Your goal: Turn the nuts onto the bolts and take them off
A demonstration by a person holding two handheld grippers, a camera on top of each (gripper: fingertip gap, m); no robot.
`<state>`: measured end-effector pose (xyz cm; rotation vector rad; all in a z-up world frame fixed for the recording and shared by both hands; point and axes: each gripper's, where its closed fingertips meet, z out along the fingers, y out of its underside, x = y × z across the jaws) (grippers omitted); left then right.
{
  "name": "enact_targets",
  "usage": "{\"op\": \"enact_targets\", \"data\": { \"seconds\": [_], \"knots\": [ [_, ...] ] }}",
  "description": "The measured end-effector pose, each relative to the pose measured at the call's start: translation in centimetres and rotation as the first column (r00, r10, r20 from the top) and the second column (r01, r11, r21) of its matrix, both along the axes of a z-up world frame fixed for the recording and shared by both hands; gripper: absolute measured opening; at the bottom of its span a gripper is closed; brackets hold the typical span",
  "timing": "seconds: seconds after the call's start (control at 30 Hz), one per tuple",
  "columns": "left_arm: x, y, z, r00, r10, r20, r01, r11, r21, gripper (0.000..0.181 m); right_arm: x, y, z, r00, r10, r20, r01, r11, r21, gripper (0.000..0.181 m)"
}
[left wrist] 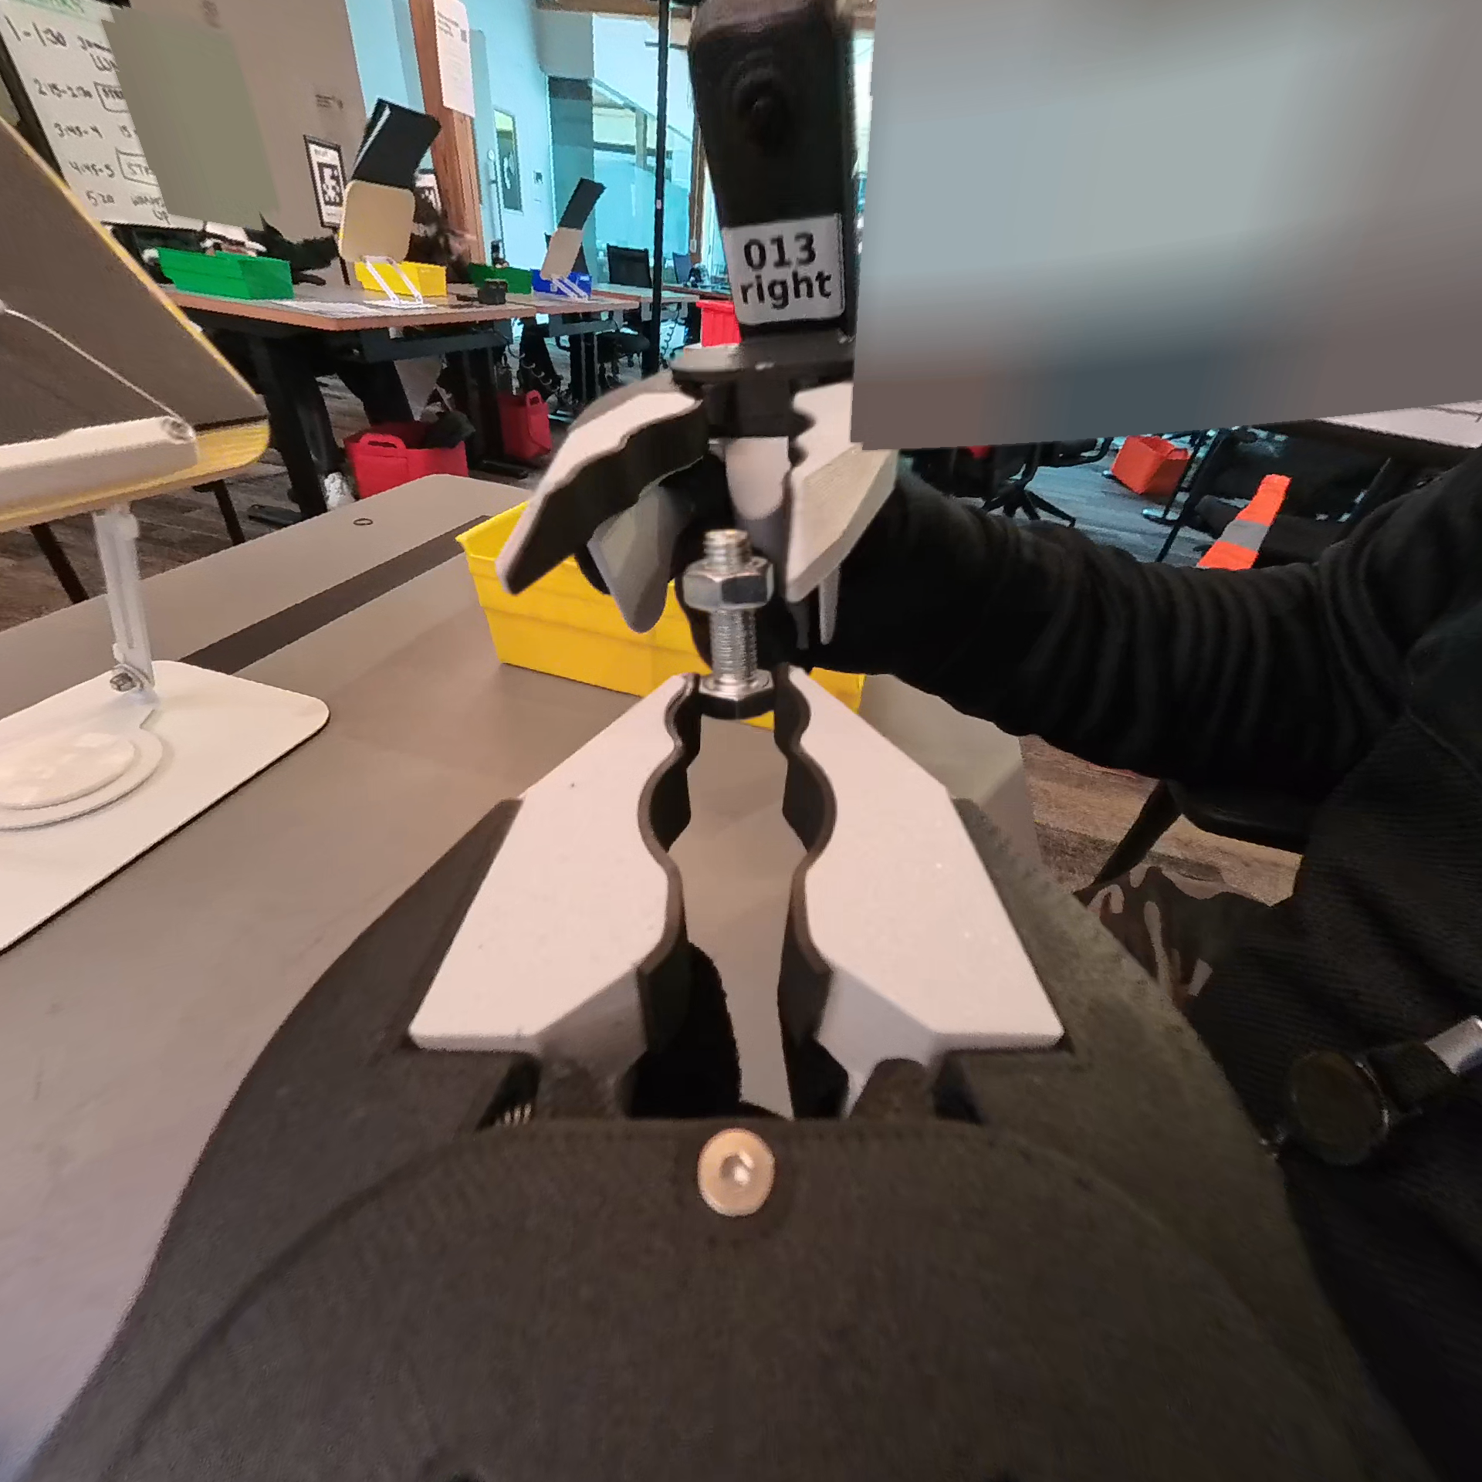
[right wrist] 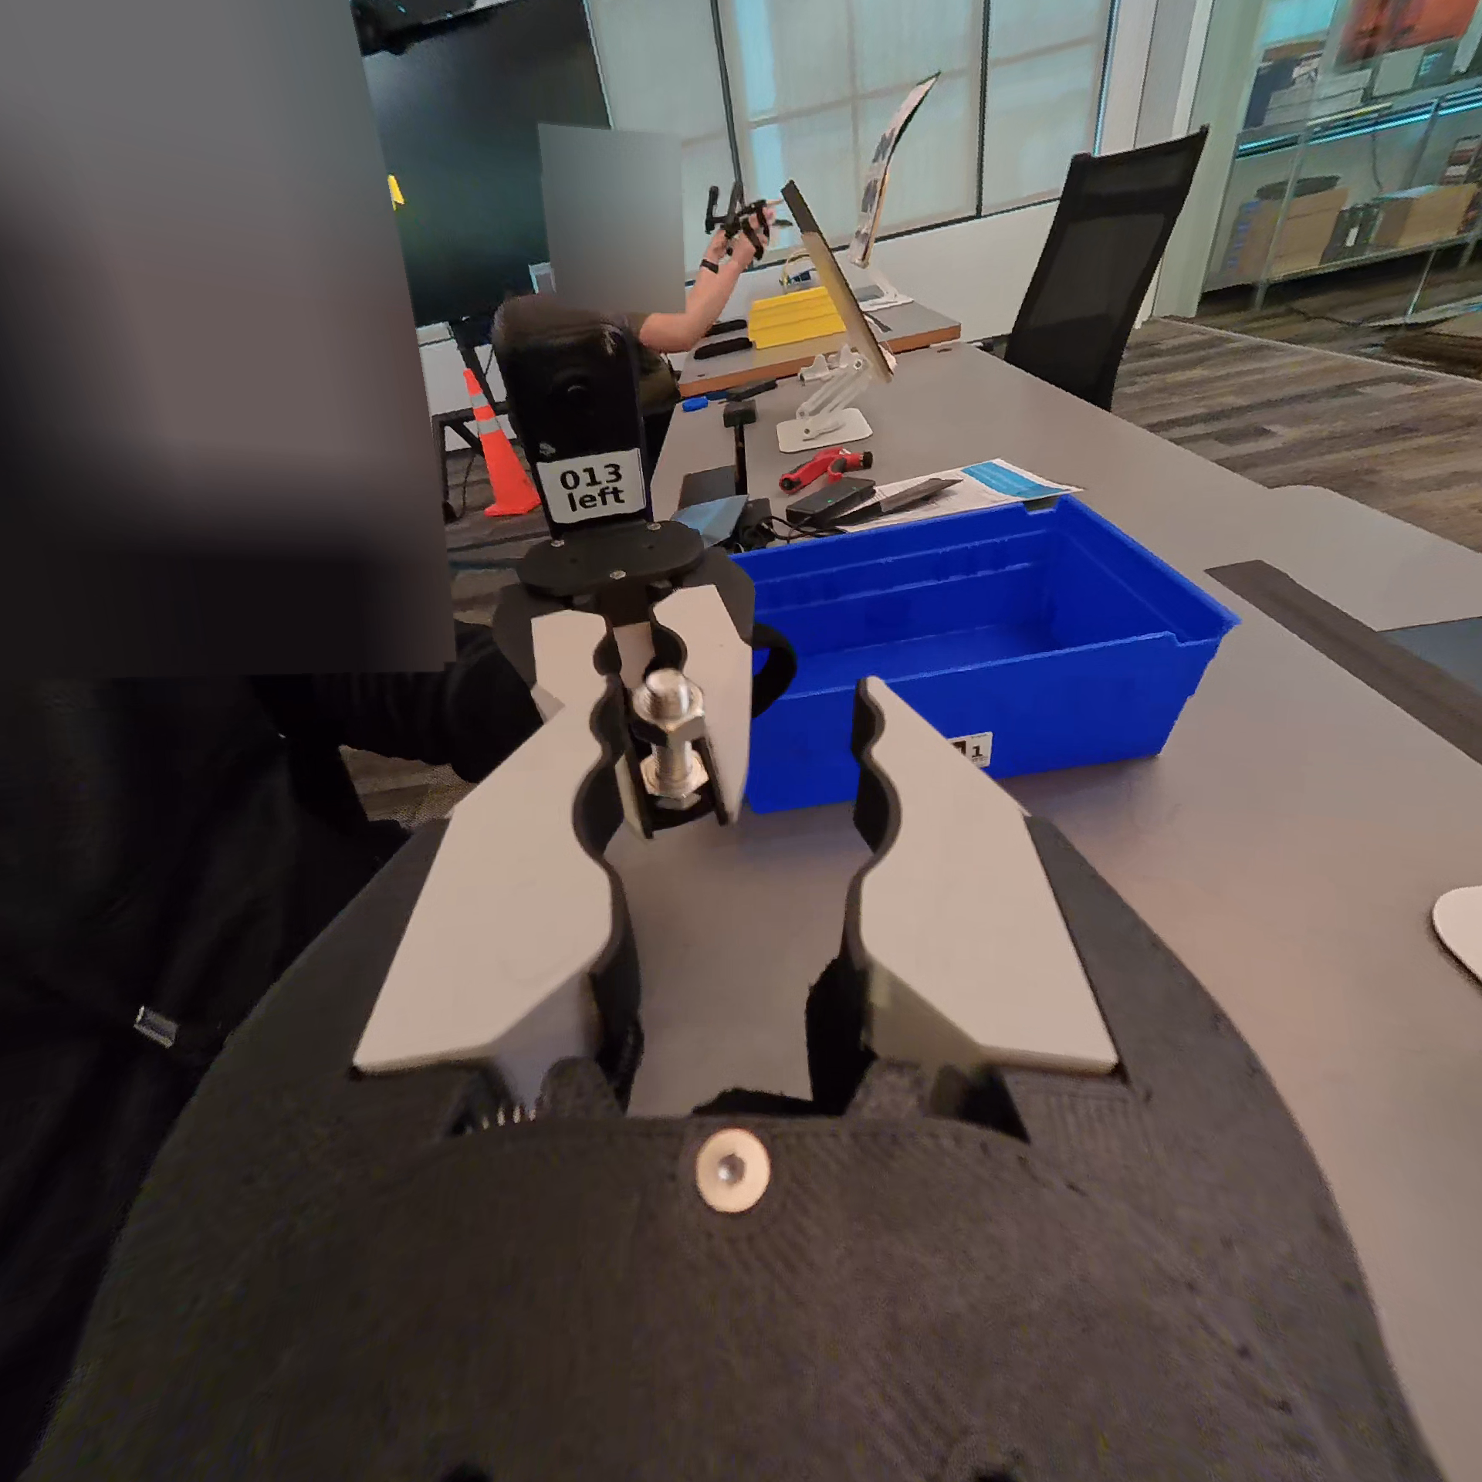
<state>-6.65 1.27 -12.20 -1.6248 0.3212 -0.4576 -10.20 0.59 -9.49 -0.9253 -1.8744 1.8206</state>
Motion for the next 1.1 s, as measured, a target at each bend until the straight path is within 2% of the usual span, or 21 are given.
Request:
{"op": "enact_targets", "data": {
  "seconds": [0.1,0.13,0.17,0.27,0.4,0.53,0.67,0.7,0.8,0.97,1.1],
  "knots": [
    [-0.3,-0.4,0.9,0.999,-0.01,0.039,0.008,0.999,0.037,0.016,0.0,0.9,0.2,1.0,-0.014,0.0,0.014,0.999,-0.038,0.056],
    [-0.4,-0.7,1.4,0.998,-0.022,0.056,0.018,0.998,0.059,0.016,0.1,1.6,0.3,1.0,-0.028,0.003,0.028,0.998,-0.056,0.043],
    [-0.5,-0.8,1.8,0.998,-0.023,0.064,0.019,0.997,0.072,0.016,0.1,2.3,0.3,0.999,-0.038,0.003,0.038,0.997,-0.074,0.04],
    [-0.8,-0.8,1.9,0.998,-0.017,0.061,0.012,0.997,0.07,0.016,0.3,3.0,0.7,0.999,-0.04,-0.003,0.039,0.992,-0.119,0.055],
    [-0.3,-0.5,1.1,0.998,-0.027,0.053,0.024,0.999,0.045,0.016,0.0,0.1,1.2,1.0,0.007,-0.021,-0.008,0.996,-0.087,0.07],
    [0.7,-0.5,1.1,0.999,-0.046,0.024,0.045,0.998,0.048,0.016,-0.8,-1.5,0.8,1.0,0.002,-0.017,-0.003,0.999,-0.046,0.072],
    [-0.1,-0.8,1.9,0.999,-0.023,0.035,0.021,0.998,0.066,0.016,-0.6,0.4,0.6,1.0,-0.024,-0.011,0.023,0.995,-0.097,0.073],
    [-0.4,-0.9,2.2,0.999,-0.023,0.043,0.02,0.997,0.075,0.016,-0.7,1.5,0.4,0.999,-0.053,-0.002,0.052,0.994,-0.099,0.061],
    [-1.0,-0.9,2.3,0.999,-0.008,0.035,0.006,0.997,0.077,0.016,-0.6,3.2,-0.3,0.996,-0.088,0.02,0.09,0.991,-0.101,0.064],
    [-0.2,-0.5,1.1,1.0,-0.019,0.009,0.018,0.999,0.039,0.016,-0.3,-0.6,1.5,0.999,0.002,-0.041,-0.005,0.996,-0.087,0.073],
    [0.5,-0.4,1.0,0.999,-0.034,-0.007,0.034,0.999,0.039,0.016,-1.0,-1.7,0.6,1.0,-0.004,-0.008,0.004,0.999,-0.038,0.07]
  ]
}}
